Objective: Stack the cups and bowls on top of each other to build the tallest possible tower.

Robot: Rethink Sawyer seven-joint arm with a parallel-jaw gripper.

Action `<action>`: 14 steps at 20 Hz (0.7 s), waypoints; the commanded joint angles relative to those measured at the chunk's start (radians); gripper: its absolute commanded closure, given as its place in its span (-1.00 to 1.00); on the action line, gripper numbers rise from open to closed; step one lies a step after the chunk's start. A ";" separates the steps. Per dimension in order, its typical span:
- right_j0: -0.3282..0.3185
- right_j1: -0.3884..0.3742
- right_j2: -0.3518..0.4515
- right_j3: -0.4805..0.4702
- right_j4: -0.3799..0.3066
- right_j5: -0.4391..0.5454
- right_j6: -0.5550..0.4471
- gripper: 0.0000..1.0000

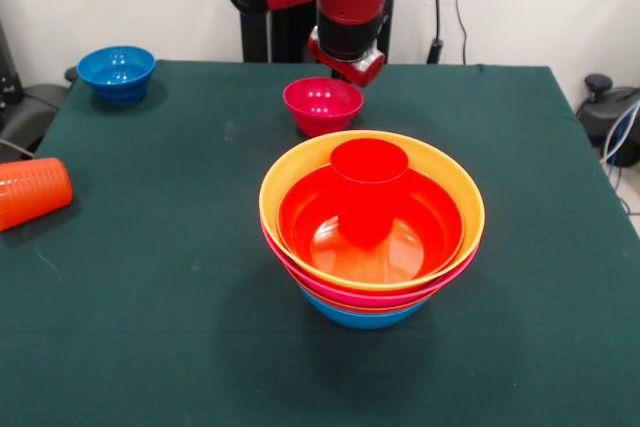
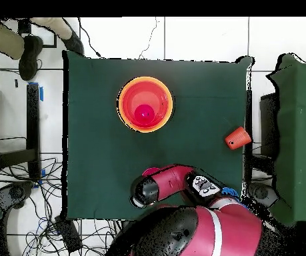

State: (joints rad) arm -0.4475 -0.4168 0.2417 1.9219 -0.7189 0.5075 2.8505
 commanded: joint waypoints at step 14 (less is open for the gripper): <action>0.076 0.123 0.075 -0.182 -0.126 -0.014 -0.159 1.00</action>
State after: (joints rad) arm -0.4128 -0.4030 0.2489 1.8972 -0.7696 0.5491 2.8505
